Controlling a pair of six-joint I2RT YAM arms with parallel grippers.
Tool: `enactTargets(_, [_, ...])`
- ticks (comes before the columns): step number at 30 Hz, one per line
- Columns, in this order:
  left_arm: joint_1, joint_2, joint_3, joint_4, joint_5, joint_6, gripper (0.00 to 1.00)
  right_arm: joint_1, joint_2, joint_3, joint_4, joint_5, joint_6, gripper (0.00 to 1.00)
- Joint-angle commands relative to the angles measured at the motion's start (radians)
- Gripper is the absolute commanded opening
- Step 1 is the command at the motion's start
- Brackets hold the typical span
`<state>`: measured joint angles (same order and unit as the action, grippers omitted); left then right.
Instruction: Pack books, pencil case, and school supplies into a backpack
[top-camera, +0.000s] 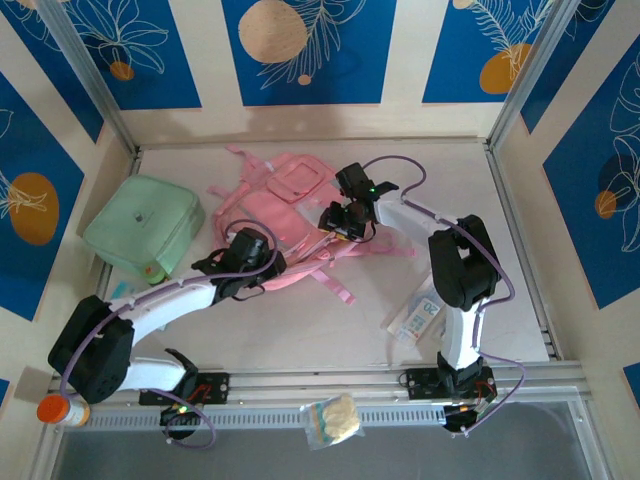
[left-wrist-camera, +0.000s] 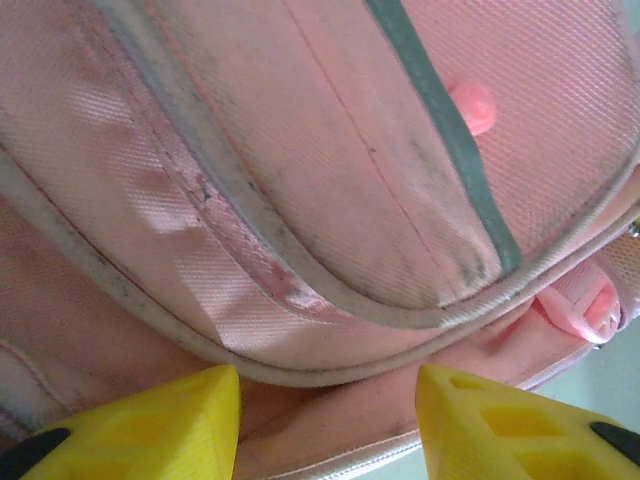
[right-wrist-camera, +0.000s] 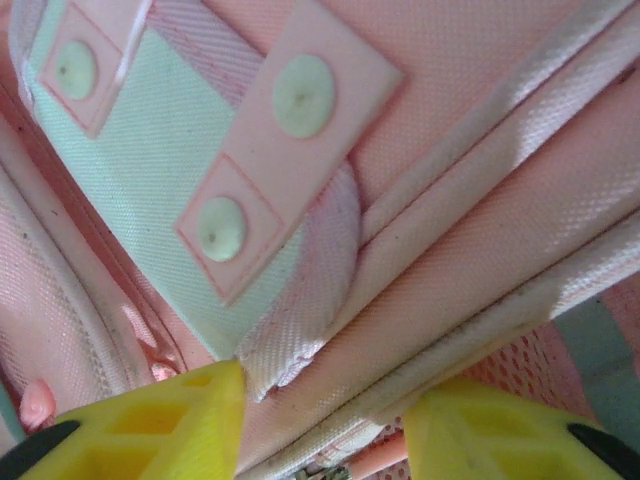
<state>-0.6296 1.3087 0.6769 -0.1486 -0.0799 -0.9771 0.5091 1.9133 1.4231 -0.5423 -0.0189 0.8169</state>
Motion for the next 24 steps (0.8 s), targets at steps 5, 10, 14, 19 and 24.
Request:
enactTargets(5, [0.018,0.012,-0.018,0.016,-0.054,0.030,0.49,-0.014,-0.033,0.002,0.007,-0.007,0.133,0.55])
enactTargets(10, [0.019,-0.002,-0.013,-0.021,-0.054,0.011,0.49,0.014,-0.044,-0.002,-0.027,0.025,0.221,0.57])
enactTargets(14, [0.019,-0.038,-0.044,-0.011,-0.043,-0.008,0.49,0.058,-0.074,-0.054,-0.003,0.075,0.278,0.54])
enactTargets(19, [0.000,-0.086,-0.075,-0.030,-0.014,-0.037,0.47,0.011,0.014,0.010,-0.022,0.095,0.247,0.41])
enactTargets(24, [-0.005,-0.096,-0.125,-0.043,-0.024,-0.041,0.48,-0.008,0.010,0.010,-0.028,0.068,0.209,0.47])
